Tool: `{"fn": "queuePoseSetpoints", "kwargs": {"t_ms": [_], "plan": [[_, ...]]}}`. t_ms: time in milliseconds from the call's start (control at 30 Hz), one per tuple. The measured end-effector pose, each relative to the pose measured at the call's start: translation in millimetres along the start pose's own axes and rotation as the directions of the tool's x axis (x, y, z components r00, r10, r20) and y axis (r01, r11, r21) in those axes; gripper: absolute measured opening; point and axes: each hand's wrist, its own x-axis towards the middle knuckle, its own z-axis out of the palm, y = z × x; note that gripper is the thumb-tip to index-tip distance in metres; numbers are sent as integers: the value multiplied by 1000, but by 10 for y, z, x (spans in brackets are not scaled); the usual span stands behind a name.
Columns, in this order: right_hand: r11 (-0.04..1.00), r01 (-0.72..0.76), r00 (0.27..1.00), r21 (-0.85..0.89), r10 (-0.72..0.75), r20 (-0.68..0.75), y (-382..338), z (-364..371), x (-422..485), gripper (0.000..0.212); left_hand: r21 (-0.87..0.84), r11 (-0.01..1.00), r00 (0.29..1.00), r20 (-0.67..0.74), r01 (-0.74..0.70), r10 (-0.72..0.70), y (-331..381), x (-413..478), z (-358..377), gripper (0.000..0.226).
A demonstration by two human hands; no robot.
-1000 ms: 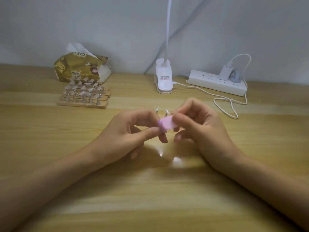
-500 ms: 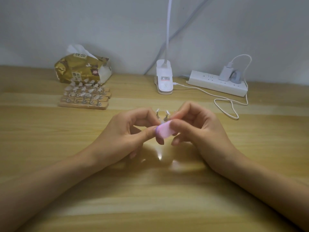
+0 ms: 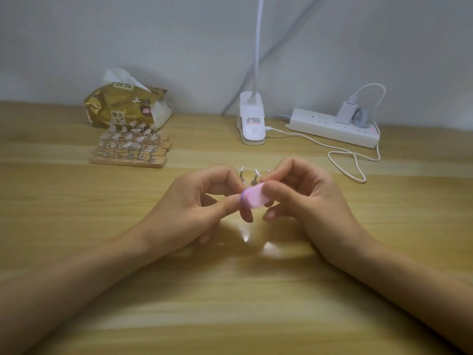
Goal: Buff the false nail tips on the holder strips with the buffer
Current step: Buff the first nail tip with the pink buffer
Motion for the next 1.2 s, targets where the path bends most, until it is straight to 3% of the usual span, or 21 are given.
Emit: {"fn": "queuePoseSetpoints", "kwargs": {"t_ms": [67, 200, 400, 533, 667, 833, 967, 1067, 1200], "plan": [[1000, -9, 999, -1, 9, -47, -9, -17, 4, 18, -1, 1000, 1000, 6, 1, -1, 2, -3, -2, 17], [1000, 24, 999, -16, -23, 40, 16, 9, -13, 16, -4, 1000, 1000, -5, -1, 1, 0, 2, -3, 14], [1000, 6, 997, -20, -8, -81, 18, -61, 24, 11, -27, 1000, 1000, 22, -6, 6, 2, -11, -2, 17], [997, 15, 988, 70, -4, -151, -16, -109, 39, 20, -44, 999, 1000, 17, 0, 0, 1, 1, 4, 13], [999, 27, 999, 46, -28, 15, 19, -14, -5, 14, -36, 999, 1000, 13, -8, 8, 8, 2, -7, 15], [999, 3, 993, 34, 1, -116, -40, -58, 18, 24, -24, 999, 999, -45, -21, 20, -2, 6, 4, 12], [999, 44, 999, 11, -44, 2, 3, -7, -1, 22, 12, 998, 997, -27, -65, 66, -12, -1, 22, 10], [1000, 17, 991, 17, -15, -132, -41, -59, 28, 24, -3, 998, 998, -27, -63, 63, -12, 0, 24, 12], [999, 45, 999, 21, -45, -13, 8, -26, 1, 18, -3, 998, 998, -8, -58, 58, -12, 0, 25, 12]]}}
